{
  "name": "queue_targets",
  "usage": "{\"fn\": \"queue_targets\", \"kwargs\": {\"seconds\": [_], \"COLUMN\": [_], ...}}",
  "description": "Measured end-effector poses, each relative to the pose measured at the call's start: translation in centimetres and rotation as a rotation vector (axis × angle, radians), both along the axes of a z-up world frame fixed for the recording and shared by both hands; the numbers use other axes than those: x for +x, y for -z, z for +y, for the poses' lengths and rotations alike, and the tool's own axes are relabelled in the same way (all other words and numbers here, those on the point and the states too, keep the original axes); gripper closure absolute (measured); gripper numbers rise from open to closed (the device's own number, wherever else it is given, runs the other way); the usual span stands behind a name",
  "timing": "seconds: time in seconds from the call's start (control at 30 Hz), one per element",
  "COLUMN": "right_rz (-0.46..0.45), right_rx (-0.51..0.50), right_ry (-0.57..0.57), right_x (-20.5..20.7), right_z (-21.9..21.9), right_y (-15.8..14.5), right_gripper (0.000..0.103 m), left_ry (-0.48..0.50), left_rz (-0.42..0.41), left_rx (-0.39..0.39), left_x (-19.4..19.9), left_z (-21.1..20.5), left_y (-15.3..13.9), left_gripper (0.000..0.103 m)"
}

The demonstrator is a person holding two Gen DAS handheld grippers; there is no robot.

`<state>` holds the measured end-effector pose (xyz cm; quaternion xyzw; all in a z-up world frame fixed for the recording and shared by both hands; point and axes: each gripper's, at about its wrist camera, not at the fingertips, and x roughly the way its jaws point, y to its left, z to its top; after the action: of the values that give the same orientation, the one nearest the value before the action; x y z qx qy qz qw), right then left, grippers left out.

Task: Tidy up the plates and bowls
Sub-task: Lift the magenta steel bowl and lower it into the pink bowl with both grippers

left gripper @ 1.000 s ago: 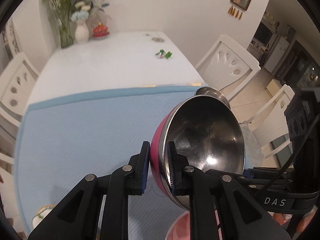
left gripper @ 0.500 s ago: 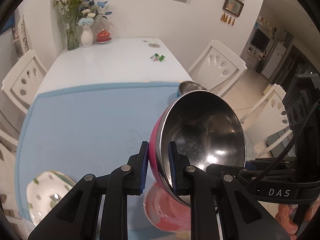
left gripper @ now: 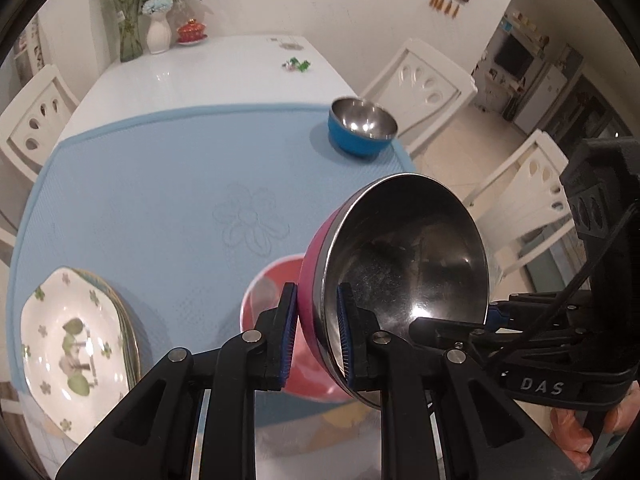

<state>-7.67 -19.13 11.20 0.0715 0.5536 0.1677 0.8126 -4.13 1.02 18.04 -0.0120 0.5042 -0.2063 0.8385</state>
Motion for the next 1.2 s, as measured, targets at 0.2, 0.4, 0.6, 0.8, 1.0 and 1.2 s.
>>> {"fn": "queue_targets", "kwargs": {"seconds": [0.2,0.4,0.6,0.8,1.0,1.2], "right_rz": [0.033,0.057,0.042,0.059,0.069,0.077], "right_rx": [-0.003,-0.017,-0.082,-0.096,-0.107,-0.099], "right_ry": [-0.019,-0.017,-0.021,-0.008,0.007,0.02], "right_x": [-0.2,0.0,-0.1,0.1,0.6,0.9], "right_z": [0.9,1.3,1.8,2.0,2.3,1.7], "right_y": [1.1,1.6,2.0,2.6,3.3,3.5], "right_gripper": [0.077,0.077,0.077,0.077,0.077,0.077], "left_ry": [-0.003,-0.021,-0.021,-0.024,-0.036,-0.059], "left_rz": [0.023,0.07,0.103,0.127,0.172,0.178], "left_rx": [0.007,0.016,0.029,0.024,0.019,0.031], "left_x": [-0.7,-1.1,-1.2,-1.0,-0.4,0.2], "left_z": [0.7,1.1,1.1,1.0,0.9,1.1], "left_y": [0.7,2.3,3.9,4.6,5.9,6.6], "left_gripper": [0.088,0.088,0.088,0.088,0.088,0.074]}}
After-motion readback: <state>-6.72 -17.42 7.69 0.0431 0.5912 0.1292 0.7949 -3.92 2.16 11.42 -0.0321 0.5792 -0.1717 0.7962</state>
